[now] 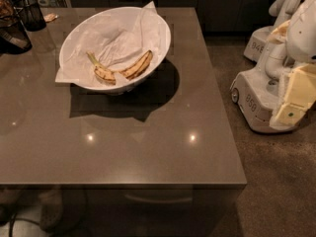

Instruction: Pick banana from white bowl

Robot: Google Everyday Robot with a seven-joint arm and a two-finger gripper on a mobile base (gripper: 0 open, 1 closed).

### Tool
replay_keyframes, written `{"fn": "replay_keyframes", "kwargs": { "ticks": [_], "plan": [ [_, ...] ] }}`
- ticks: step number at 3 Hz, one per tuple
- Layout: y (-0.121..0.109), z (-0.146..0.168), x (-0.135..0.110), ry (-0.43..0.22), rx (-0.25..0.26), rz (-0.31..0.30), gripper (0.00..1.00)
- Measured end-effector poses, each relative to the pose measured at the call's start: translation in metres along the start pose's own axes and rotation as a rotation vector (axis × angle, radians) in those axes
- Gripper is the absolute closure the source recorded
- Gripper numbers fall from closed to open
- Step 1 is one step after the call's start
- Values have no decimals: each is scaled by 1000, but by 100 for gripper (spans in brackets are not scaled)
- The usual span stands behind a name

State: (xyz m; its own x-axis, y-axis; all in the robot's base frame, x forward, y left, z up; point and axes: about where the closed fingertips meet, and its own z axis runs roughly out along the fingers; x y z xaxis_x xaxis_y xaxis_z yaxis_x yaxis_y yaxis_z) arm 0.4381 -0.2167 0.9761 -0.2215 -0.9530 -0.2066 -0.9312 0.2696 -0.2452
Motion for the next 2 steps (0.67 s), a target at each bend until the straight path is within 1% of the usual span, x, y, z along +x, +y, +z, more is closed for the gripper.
{"fn": "replay_keyframes", "kwargs": {
  "ticks": [1, 2],
  "plan": [
    [0, 0, 0, 0, 0, 0, 0],
    [-10, 6, -15, 24, -27, -28, 0]
  ]
}}
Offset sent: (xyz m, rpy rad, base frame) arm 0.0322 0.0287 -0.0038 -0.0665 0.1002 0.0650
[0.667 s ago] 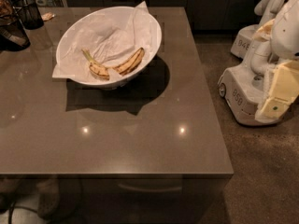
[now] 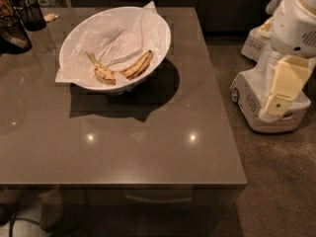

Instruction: Pick banana from white bowl

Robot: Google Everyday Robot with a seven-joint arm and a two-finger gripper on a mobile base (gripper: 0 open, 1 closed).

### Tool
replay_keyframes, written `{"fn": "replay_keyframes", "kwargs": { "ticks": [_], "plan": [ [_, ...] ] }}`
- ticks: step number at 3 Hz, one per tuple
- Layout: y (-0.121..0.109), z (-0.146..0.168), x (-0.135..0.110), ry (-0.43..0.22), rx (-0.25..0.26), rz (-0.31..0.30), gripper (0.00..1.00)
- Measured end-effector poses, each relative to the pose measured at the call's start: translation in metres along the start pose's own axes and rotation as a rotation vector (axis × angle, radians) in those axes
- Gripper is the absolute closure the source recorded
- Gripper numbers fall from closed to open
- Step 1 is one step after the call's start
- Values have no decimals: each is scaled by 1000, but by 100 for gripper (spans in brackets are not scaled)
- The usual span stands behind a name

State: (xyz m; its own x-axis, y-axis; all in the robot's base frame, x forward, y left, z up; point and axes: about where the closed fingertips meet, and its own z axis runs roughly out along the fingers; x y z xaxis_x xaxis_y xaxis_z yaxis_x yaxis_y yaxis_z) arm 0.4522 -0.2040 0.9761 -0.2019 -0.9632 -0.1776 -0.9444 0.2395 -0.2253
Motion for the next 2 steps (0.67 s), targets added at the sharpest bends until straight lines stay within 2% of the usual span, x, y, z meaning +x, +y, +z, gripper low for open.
{"fn": "replay_keyframes", "kwargs": {
  "ticks": [1, 2],
  "plan": [
    [-12, 11, -20, 35, -34, -49, 0],
    [-20, 18, -44, 62, -35, -107, 0]
  ]
}}
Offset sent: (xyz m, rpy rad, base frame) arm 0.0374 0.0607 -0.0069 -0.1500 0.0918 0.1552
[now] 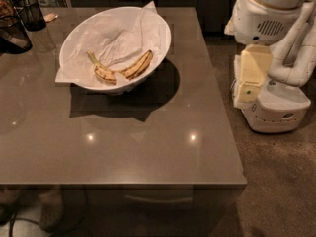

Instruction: Pick banana from white bowl

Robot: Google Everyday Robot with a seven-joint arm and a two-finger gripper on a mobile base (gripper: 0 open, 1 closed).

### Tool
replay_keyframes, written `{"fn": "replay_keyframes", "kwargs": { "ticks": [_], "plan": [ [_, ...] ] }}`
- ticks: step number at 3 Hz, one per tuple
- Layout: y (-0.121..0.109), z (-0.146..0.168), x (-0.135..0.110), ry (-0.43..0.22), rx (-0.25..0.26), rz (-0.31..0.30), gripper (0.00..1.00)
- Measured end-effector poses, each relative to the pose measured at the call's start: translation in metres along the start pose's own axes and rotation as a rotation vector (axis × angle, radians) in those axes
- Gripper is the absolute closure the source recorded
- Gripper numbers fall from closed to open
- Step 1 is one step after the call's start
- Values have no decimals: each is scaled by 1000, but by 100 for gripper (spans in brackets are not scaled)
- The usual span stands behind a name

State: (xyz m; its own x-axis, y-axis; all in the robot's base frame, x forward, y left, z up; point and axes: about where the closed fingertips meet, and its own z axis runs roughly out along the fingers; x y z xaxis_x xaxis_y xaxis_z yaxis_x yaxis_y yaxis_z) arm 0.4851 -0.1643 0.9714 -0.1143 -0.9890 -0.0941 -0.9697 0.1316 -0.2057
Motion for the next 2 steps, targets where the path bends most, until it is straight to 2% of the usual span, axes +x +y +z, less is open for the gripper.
{"fn": "replay_keyframes", "kwargs": {
  "ticks": [1, 2],
  "plan": [
    [-5, 0, -4, -11, 19, -2, 0],
    [-25, -13, -28, -59, 43, -21, 0]
  ]
}}
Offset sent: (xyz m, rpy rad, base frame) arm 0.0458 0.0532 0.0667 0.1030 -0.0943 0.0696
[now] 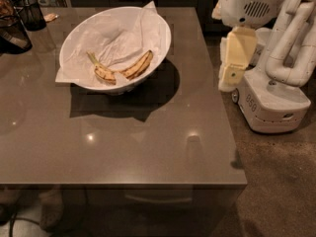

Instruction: Pick banana from white bowl

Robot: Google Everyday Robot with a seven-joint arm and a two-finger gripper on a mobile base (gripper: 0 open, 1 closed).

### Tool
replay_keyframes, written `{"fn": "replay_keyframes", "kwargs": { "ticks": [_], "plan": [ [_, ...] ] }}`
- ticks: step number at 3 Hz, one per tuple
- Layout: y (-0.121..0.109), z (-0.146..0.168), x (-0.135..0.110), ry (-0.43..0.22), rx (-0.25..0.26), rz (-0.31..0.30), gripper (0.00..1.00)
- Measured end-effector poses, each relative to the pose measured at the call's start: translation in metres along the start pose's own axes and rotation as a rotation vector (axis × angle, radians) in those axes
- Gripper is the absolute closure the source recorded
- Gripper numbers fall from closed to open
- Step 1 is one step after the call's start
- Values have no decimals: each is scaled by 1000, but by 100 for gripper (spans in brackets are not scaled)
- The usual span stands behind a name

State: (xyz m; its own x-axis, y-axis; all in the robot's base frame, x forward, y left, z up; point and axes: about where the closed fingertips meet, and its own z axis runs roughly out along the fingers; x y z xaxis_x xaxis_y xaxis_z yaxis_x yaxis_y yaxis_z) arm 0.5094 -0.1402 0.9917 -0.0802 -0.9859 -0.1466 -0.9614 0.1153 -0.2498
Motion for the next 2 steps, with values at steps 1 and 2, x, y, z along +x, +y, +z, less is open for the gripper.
{"fn": "replay_keyframes", "kwargs": {
  "ticks": [1, 2],
  "plan": [
    [-29, -20, -34, -40, 36, -50, 0],
    [-59, -31, -72, -64, 80, -102, 0]
  ]
}}
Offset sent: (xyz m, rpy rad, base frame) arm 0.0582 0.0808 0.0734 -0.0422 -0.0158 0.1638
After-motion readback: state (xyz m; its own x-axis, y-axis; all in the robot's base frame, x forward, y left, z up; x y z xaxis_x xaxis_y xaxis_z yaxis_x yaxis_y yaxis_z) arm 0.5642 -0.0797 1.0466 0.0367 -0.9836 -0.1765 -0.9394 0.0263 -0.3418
